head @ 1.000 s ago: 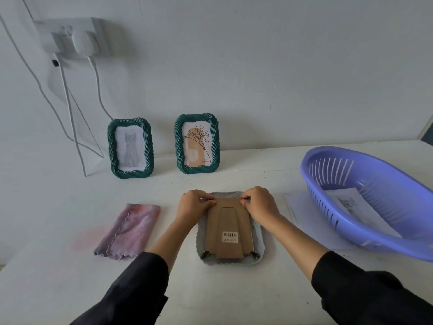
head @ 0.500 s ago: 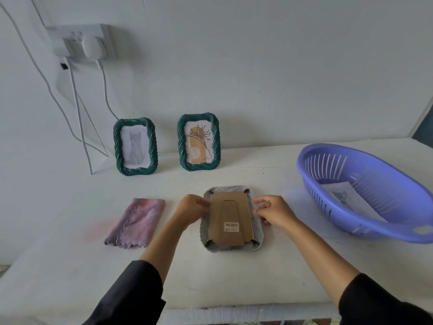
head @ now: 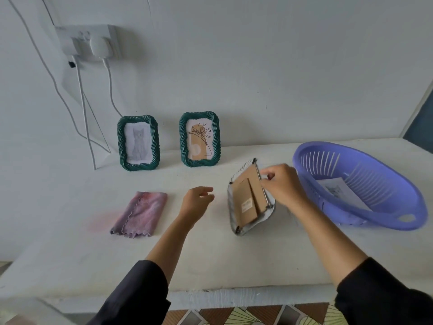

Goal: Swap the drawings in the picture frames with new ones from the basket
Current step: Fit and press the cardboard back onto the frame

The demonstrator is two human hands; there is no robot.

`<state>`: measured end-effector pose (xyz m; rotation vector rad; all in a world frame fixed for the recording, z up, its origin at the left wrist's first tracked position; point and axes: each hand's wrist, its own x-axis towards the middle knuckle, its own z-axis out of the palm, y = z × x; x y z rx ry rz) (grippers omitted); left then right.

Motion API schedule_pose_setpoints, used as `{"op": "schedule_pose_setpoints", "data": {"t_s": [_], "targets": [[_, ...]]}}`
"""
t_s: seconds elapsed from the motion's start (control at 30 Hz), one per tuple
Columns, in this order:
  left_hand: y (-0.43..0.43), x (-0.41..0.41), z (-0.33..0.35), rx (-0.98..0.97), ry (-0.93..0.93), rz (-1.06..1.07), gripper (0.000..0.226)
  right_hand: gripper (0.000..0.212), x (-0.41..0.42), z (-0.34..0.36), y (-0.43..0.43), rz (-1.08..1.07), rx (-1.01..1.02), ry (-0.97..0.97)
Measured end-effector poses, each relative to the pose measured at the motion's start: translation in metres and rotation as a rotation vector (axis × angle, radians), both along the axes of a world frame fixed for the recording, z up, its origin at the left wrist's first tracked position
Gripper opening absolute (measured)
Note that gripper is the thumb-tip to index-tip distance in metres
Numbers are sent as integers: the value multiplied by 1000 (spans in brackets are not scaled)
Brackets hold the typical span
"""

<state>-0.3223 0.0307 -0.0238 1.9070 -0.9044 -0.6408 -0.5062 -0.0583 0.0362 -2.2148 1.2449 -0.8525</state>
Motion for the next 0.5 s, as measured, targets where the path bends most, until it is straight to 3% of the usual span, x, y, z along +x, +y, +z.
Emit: {"op": "schedule_pose_setpoints", "data": {"t_s": [0.1,0.2,0.33,0.4,0.5], "targets": [[1,-22,20,-149,105,-36,32,18,10,24,11,77,-126,96],[3,-46,41,-249,332,-56,37,16,26,33,31,203,-175,164],[5,-53,47,-296,563,5,42,26,43,25,44,373,83,84],[7,-44,41,-314,584,88,46,31,46,8,37,388,190,35],[14,-30,23,-239,505,153,59,30,40,-25,21,240,198,25]]}}
